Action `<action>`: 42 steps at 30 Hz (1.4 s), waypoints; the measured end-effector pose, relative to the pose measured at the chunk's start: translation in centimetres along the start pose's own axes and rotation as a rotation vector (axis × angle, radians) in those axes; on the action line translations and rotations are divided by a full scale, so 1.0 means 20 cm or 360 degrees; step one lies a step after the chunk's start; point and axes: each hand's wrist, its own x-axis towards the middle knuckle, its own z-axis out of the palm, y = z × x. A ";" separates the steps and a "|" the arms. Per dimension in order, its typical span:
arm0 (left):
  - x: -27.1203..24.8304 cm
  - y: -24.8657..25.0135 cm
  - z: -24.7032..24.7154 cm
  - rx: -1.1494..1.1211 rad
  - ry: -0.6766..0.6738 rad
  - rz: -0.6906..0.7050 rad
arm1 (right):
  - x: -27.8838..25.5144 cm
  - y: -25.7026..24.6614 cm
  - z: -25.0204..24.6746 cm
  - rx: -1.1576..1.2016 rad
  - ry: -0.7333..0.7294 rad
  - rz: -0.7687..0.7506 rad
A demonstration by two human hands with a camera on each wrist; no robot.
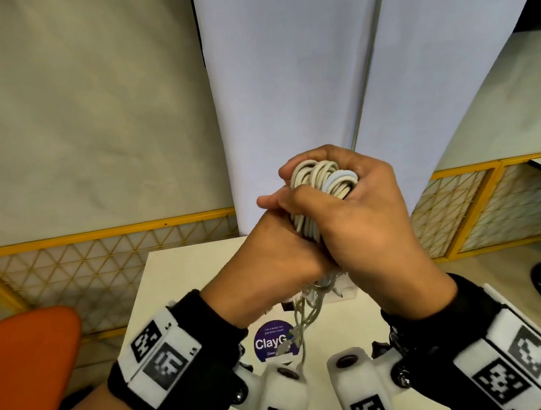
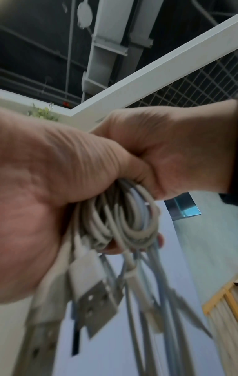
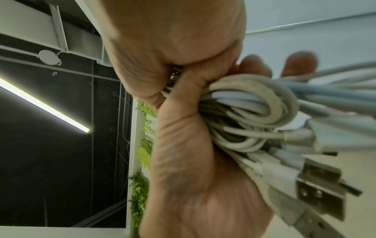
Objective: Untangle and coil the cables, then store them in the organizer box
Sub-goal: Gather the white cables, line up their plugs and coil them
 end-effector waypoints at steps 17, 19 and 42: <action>-0.03 -0.08 -0.02 -0.0216 -0.0354 -0.0261 | 0.07 -0.01 -0.03 0.0397 -0.0313 0.0262; -0.02 -0.08 -0.02 -0.0306 -0.0456 -0.0318 | 0.07 -0.02 -0.02 0.0371 -0.0281 0.0261; -0.01 -0.10 -0.22 -0.0702 0.0092 -0.0267 | -0.16 0.37 -0.10 -0.0194 -0.0766 0.0602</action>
